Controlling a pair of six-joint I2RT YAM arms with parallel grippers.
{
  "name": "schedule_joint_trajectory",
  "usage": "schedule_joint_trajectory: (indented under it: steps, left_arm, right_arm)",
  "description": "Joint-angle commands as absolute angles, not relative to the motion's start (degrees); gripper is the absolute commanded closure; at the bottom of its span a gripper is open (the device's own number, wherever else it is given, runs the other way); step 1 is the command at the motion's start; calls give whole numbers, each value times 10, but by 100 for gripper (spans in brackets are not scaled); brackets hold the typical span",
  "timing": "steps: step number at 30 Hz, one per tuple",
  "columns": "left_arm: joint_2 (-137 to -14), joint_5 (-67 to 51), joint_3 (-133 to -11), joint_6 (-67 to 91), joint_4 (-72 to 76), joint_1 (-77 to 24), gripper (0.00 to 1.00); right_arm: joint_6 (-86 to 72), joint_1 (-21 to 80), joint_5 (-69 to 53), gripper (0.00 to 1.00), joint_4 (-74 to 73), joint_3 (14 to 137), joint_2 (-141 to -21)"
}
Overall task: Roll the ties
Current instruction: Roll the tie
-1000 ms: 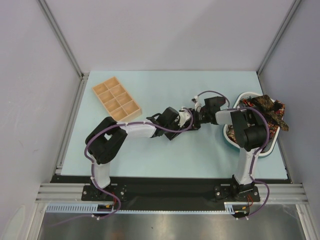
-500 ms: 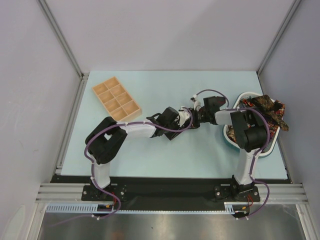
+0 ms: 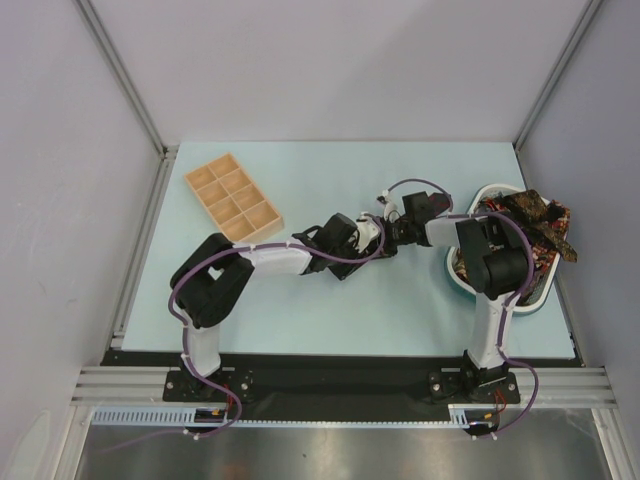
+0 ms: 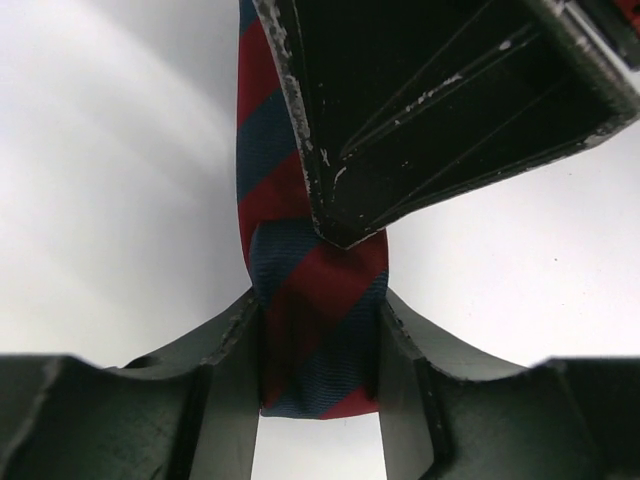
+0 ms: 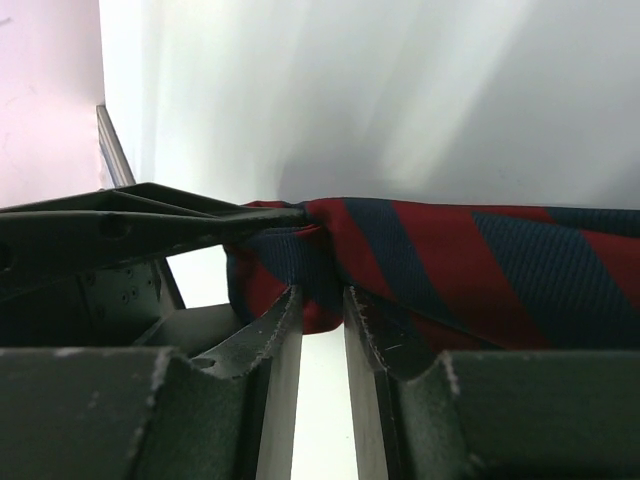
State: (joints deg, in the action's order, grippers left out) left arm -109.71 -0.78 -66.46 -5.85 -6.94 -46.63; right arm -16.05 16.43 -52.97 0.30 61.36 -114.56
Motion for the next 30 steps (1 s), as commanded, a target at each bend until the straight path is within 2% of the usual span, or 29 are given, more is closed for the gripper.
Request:
schedule_joint_trajectory:
  steps: [1,4,10,15,18,26,30]
  left_arm:
    - [-1111,5,-665,-62,-120,-458,51]
    - [-1114,4,-668,-61,-121,-458,45]
    - [-1126,4,-679,-62,-122,-458,45]
    - [-1131,-18,-689,-68,-121,-458,60]
    - [-1134,-21,-689,-69,-126,-458,66]
    - [-1136,-10,-681,-63,-140,-458,69]
    - [-1141,-2,-687,-59,-147,-458,69]
  right_arm:
    - [-142,175,-525,72,-24,628,-1161]
    - [-139,178,-525,72,-25,628,-1162]
    - [-140,178,-527,73,-25,629,-1159]
    - [-141,178,-527,72,-24,628,-1158]
    - [-145,177,-525,72,-18,623,-1151]
    - [-189,132,-488,68,59,554,-1046]
    - [-185,130,-353,62,60,490,-928]
